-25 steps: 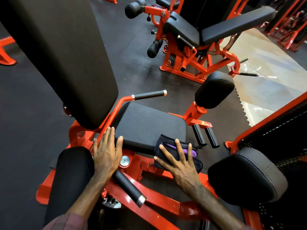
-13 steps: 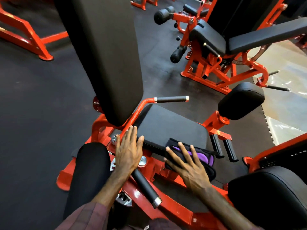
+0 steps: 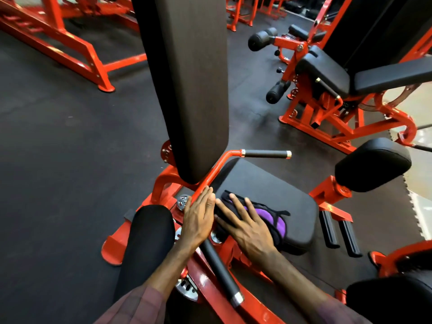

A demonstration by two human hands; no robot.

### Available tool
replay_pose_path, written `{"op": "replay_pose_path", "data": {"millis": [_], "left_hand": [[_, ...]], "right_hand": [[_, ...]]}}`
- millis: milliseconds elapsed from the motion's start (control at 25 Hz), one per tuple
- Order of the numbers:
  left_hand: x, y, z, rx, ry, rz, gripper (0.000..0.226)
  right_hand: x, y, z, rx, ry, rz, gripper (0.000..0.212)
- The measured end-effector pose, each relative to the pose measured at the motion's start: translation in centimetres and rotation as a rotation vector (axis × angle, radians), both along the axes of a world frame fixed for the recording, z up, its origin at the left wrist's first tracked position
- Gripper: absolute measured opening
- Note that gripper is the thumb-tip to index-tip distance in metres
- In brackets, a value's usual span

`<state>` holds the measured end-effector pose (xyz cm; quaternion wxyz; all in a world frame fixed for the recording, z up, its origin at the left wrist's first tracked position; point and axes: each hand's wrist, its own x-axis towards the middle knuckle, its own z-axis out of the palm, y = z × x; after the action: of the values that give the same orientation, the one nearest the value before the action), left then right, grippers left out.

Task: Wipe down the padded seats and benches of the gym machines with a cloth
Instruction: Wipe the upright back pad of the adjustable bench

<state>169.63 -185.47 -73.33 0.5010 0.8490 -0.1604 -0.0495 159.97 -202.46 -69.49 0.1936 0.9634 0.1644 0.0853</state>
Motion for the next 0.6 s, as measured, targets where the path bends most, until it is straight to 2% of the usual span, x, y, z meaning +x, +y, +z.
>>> {"op": "replay_pose_path", "data": {"millis": [120,240,320,440,520,600], "left_hand": [[0.7,1.2,0.4,-0.239,0.147,0.047,0.076],[1.0,3.0,1.1,-0.299,0.162,0.007,0.066],[1.1,4.0,2.7,-0.286,0.047,0.042,0.052],[2.5,5.5,8.1,-0.262,-0.192,0.124,0.037],[4.3,6.9,13.2,-0.288,-0.339,0.155,0.034],[6.3,8.6,18.9,-0.314,-0.499,0.178,0.031]], "right_hand": [[3.7,2.8,-0.7,0.017,0.026,0.005,0.066],[3.0,2.0,-1.0,0.035,0.005,0.053,0.065],[4.1,2.4,-0.6,0.054,0.065,0.05,0.066],[8.2,4.9,1.1,0.175,0.24,-0.106,0.063],[9.2,5.6,2.9,0.408,0.22,-0.139,0.052],[9.2,4.3,5.6,0.748,0.14,-0.161,0.047]]}}
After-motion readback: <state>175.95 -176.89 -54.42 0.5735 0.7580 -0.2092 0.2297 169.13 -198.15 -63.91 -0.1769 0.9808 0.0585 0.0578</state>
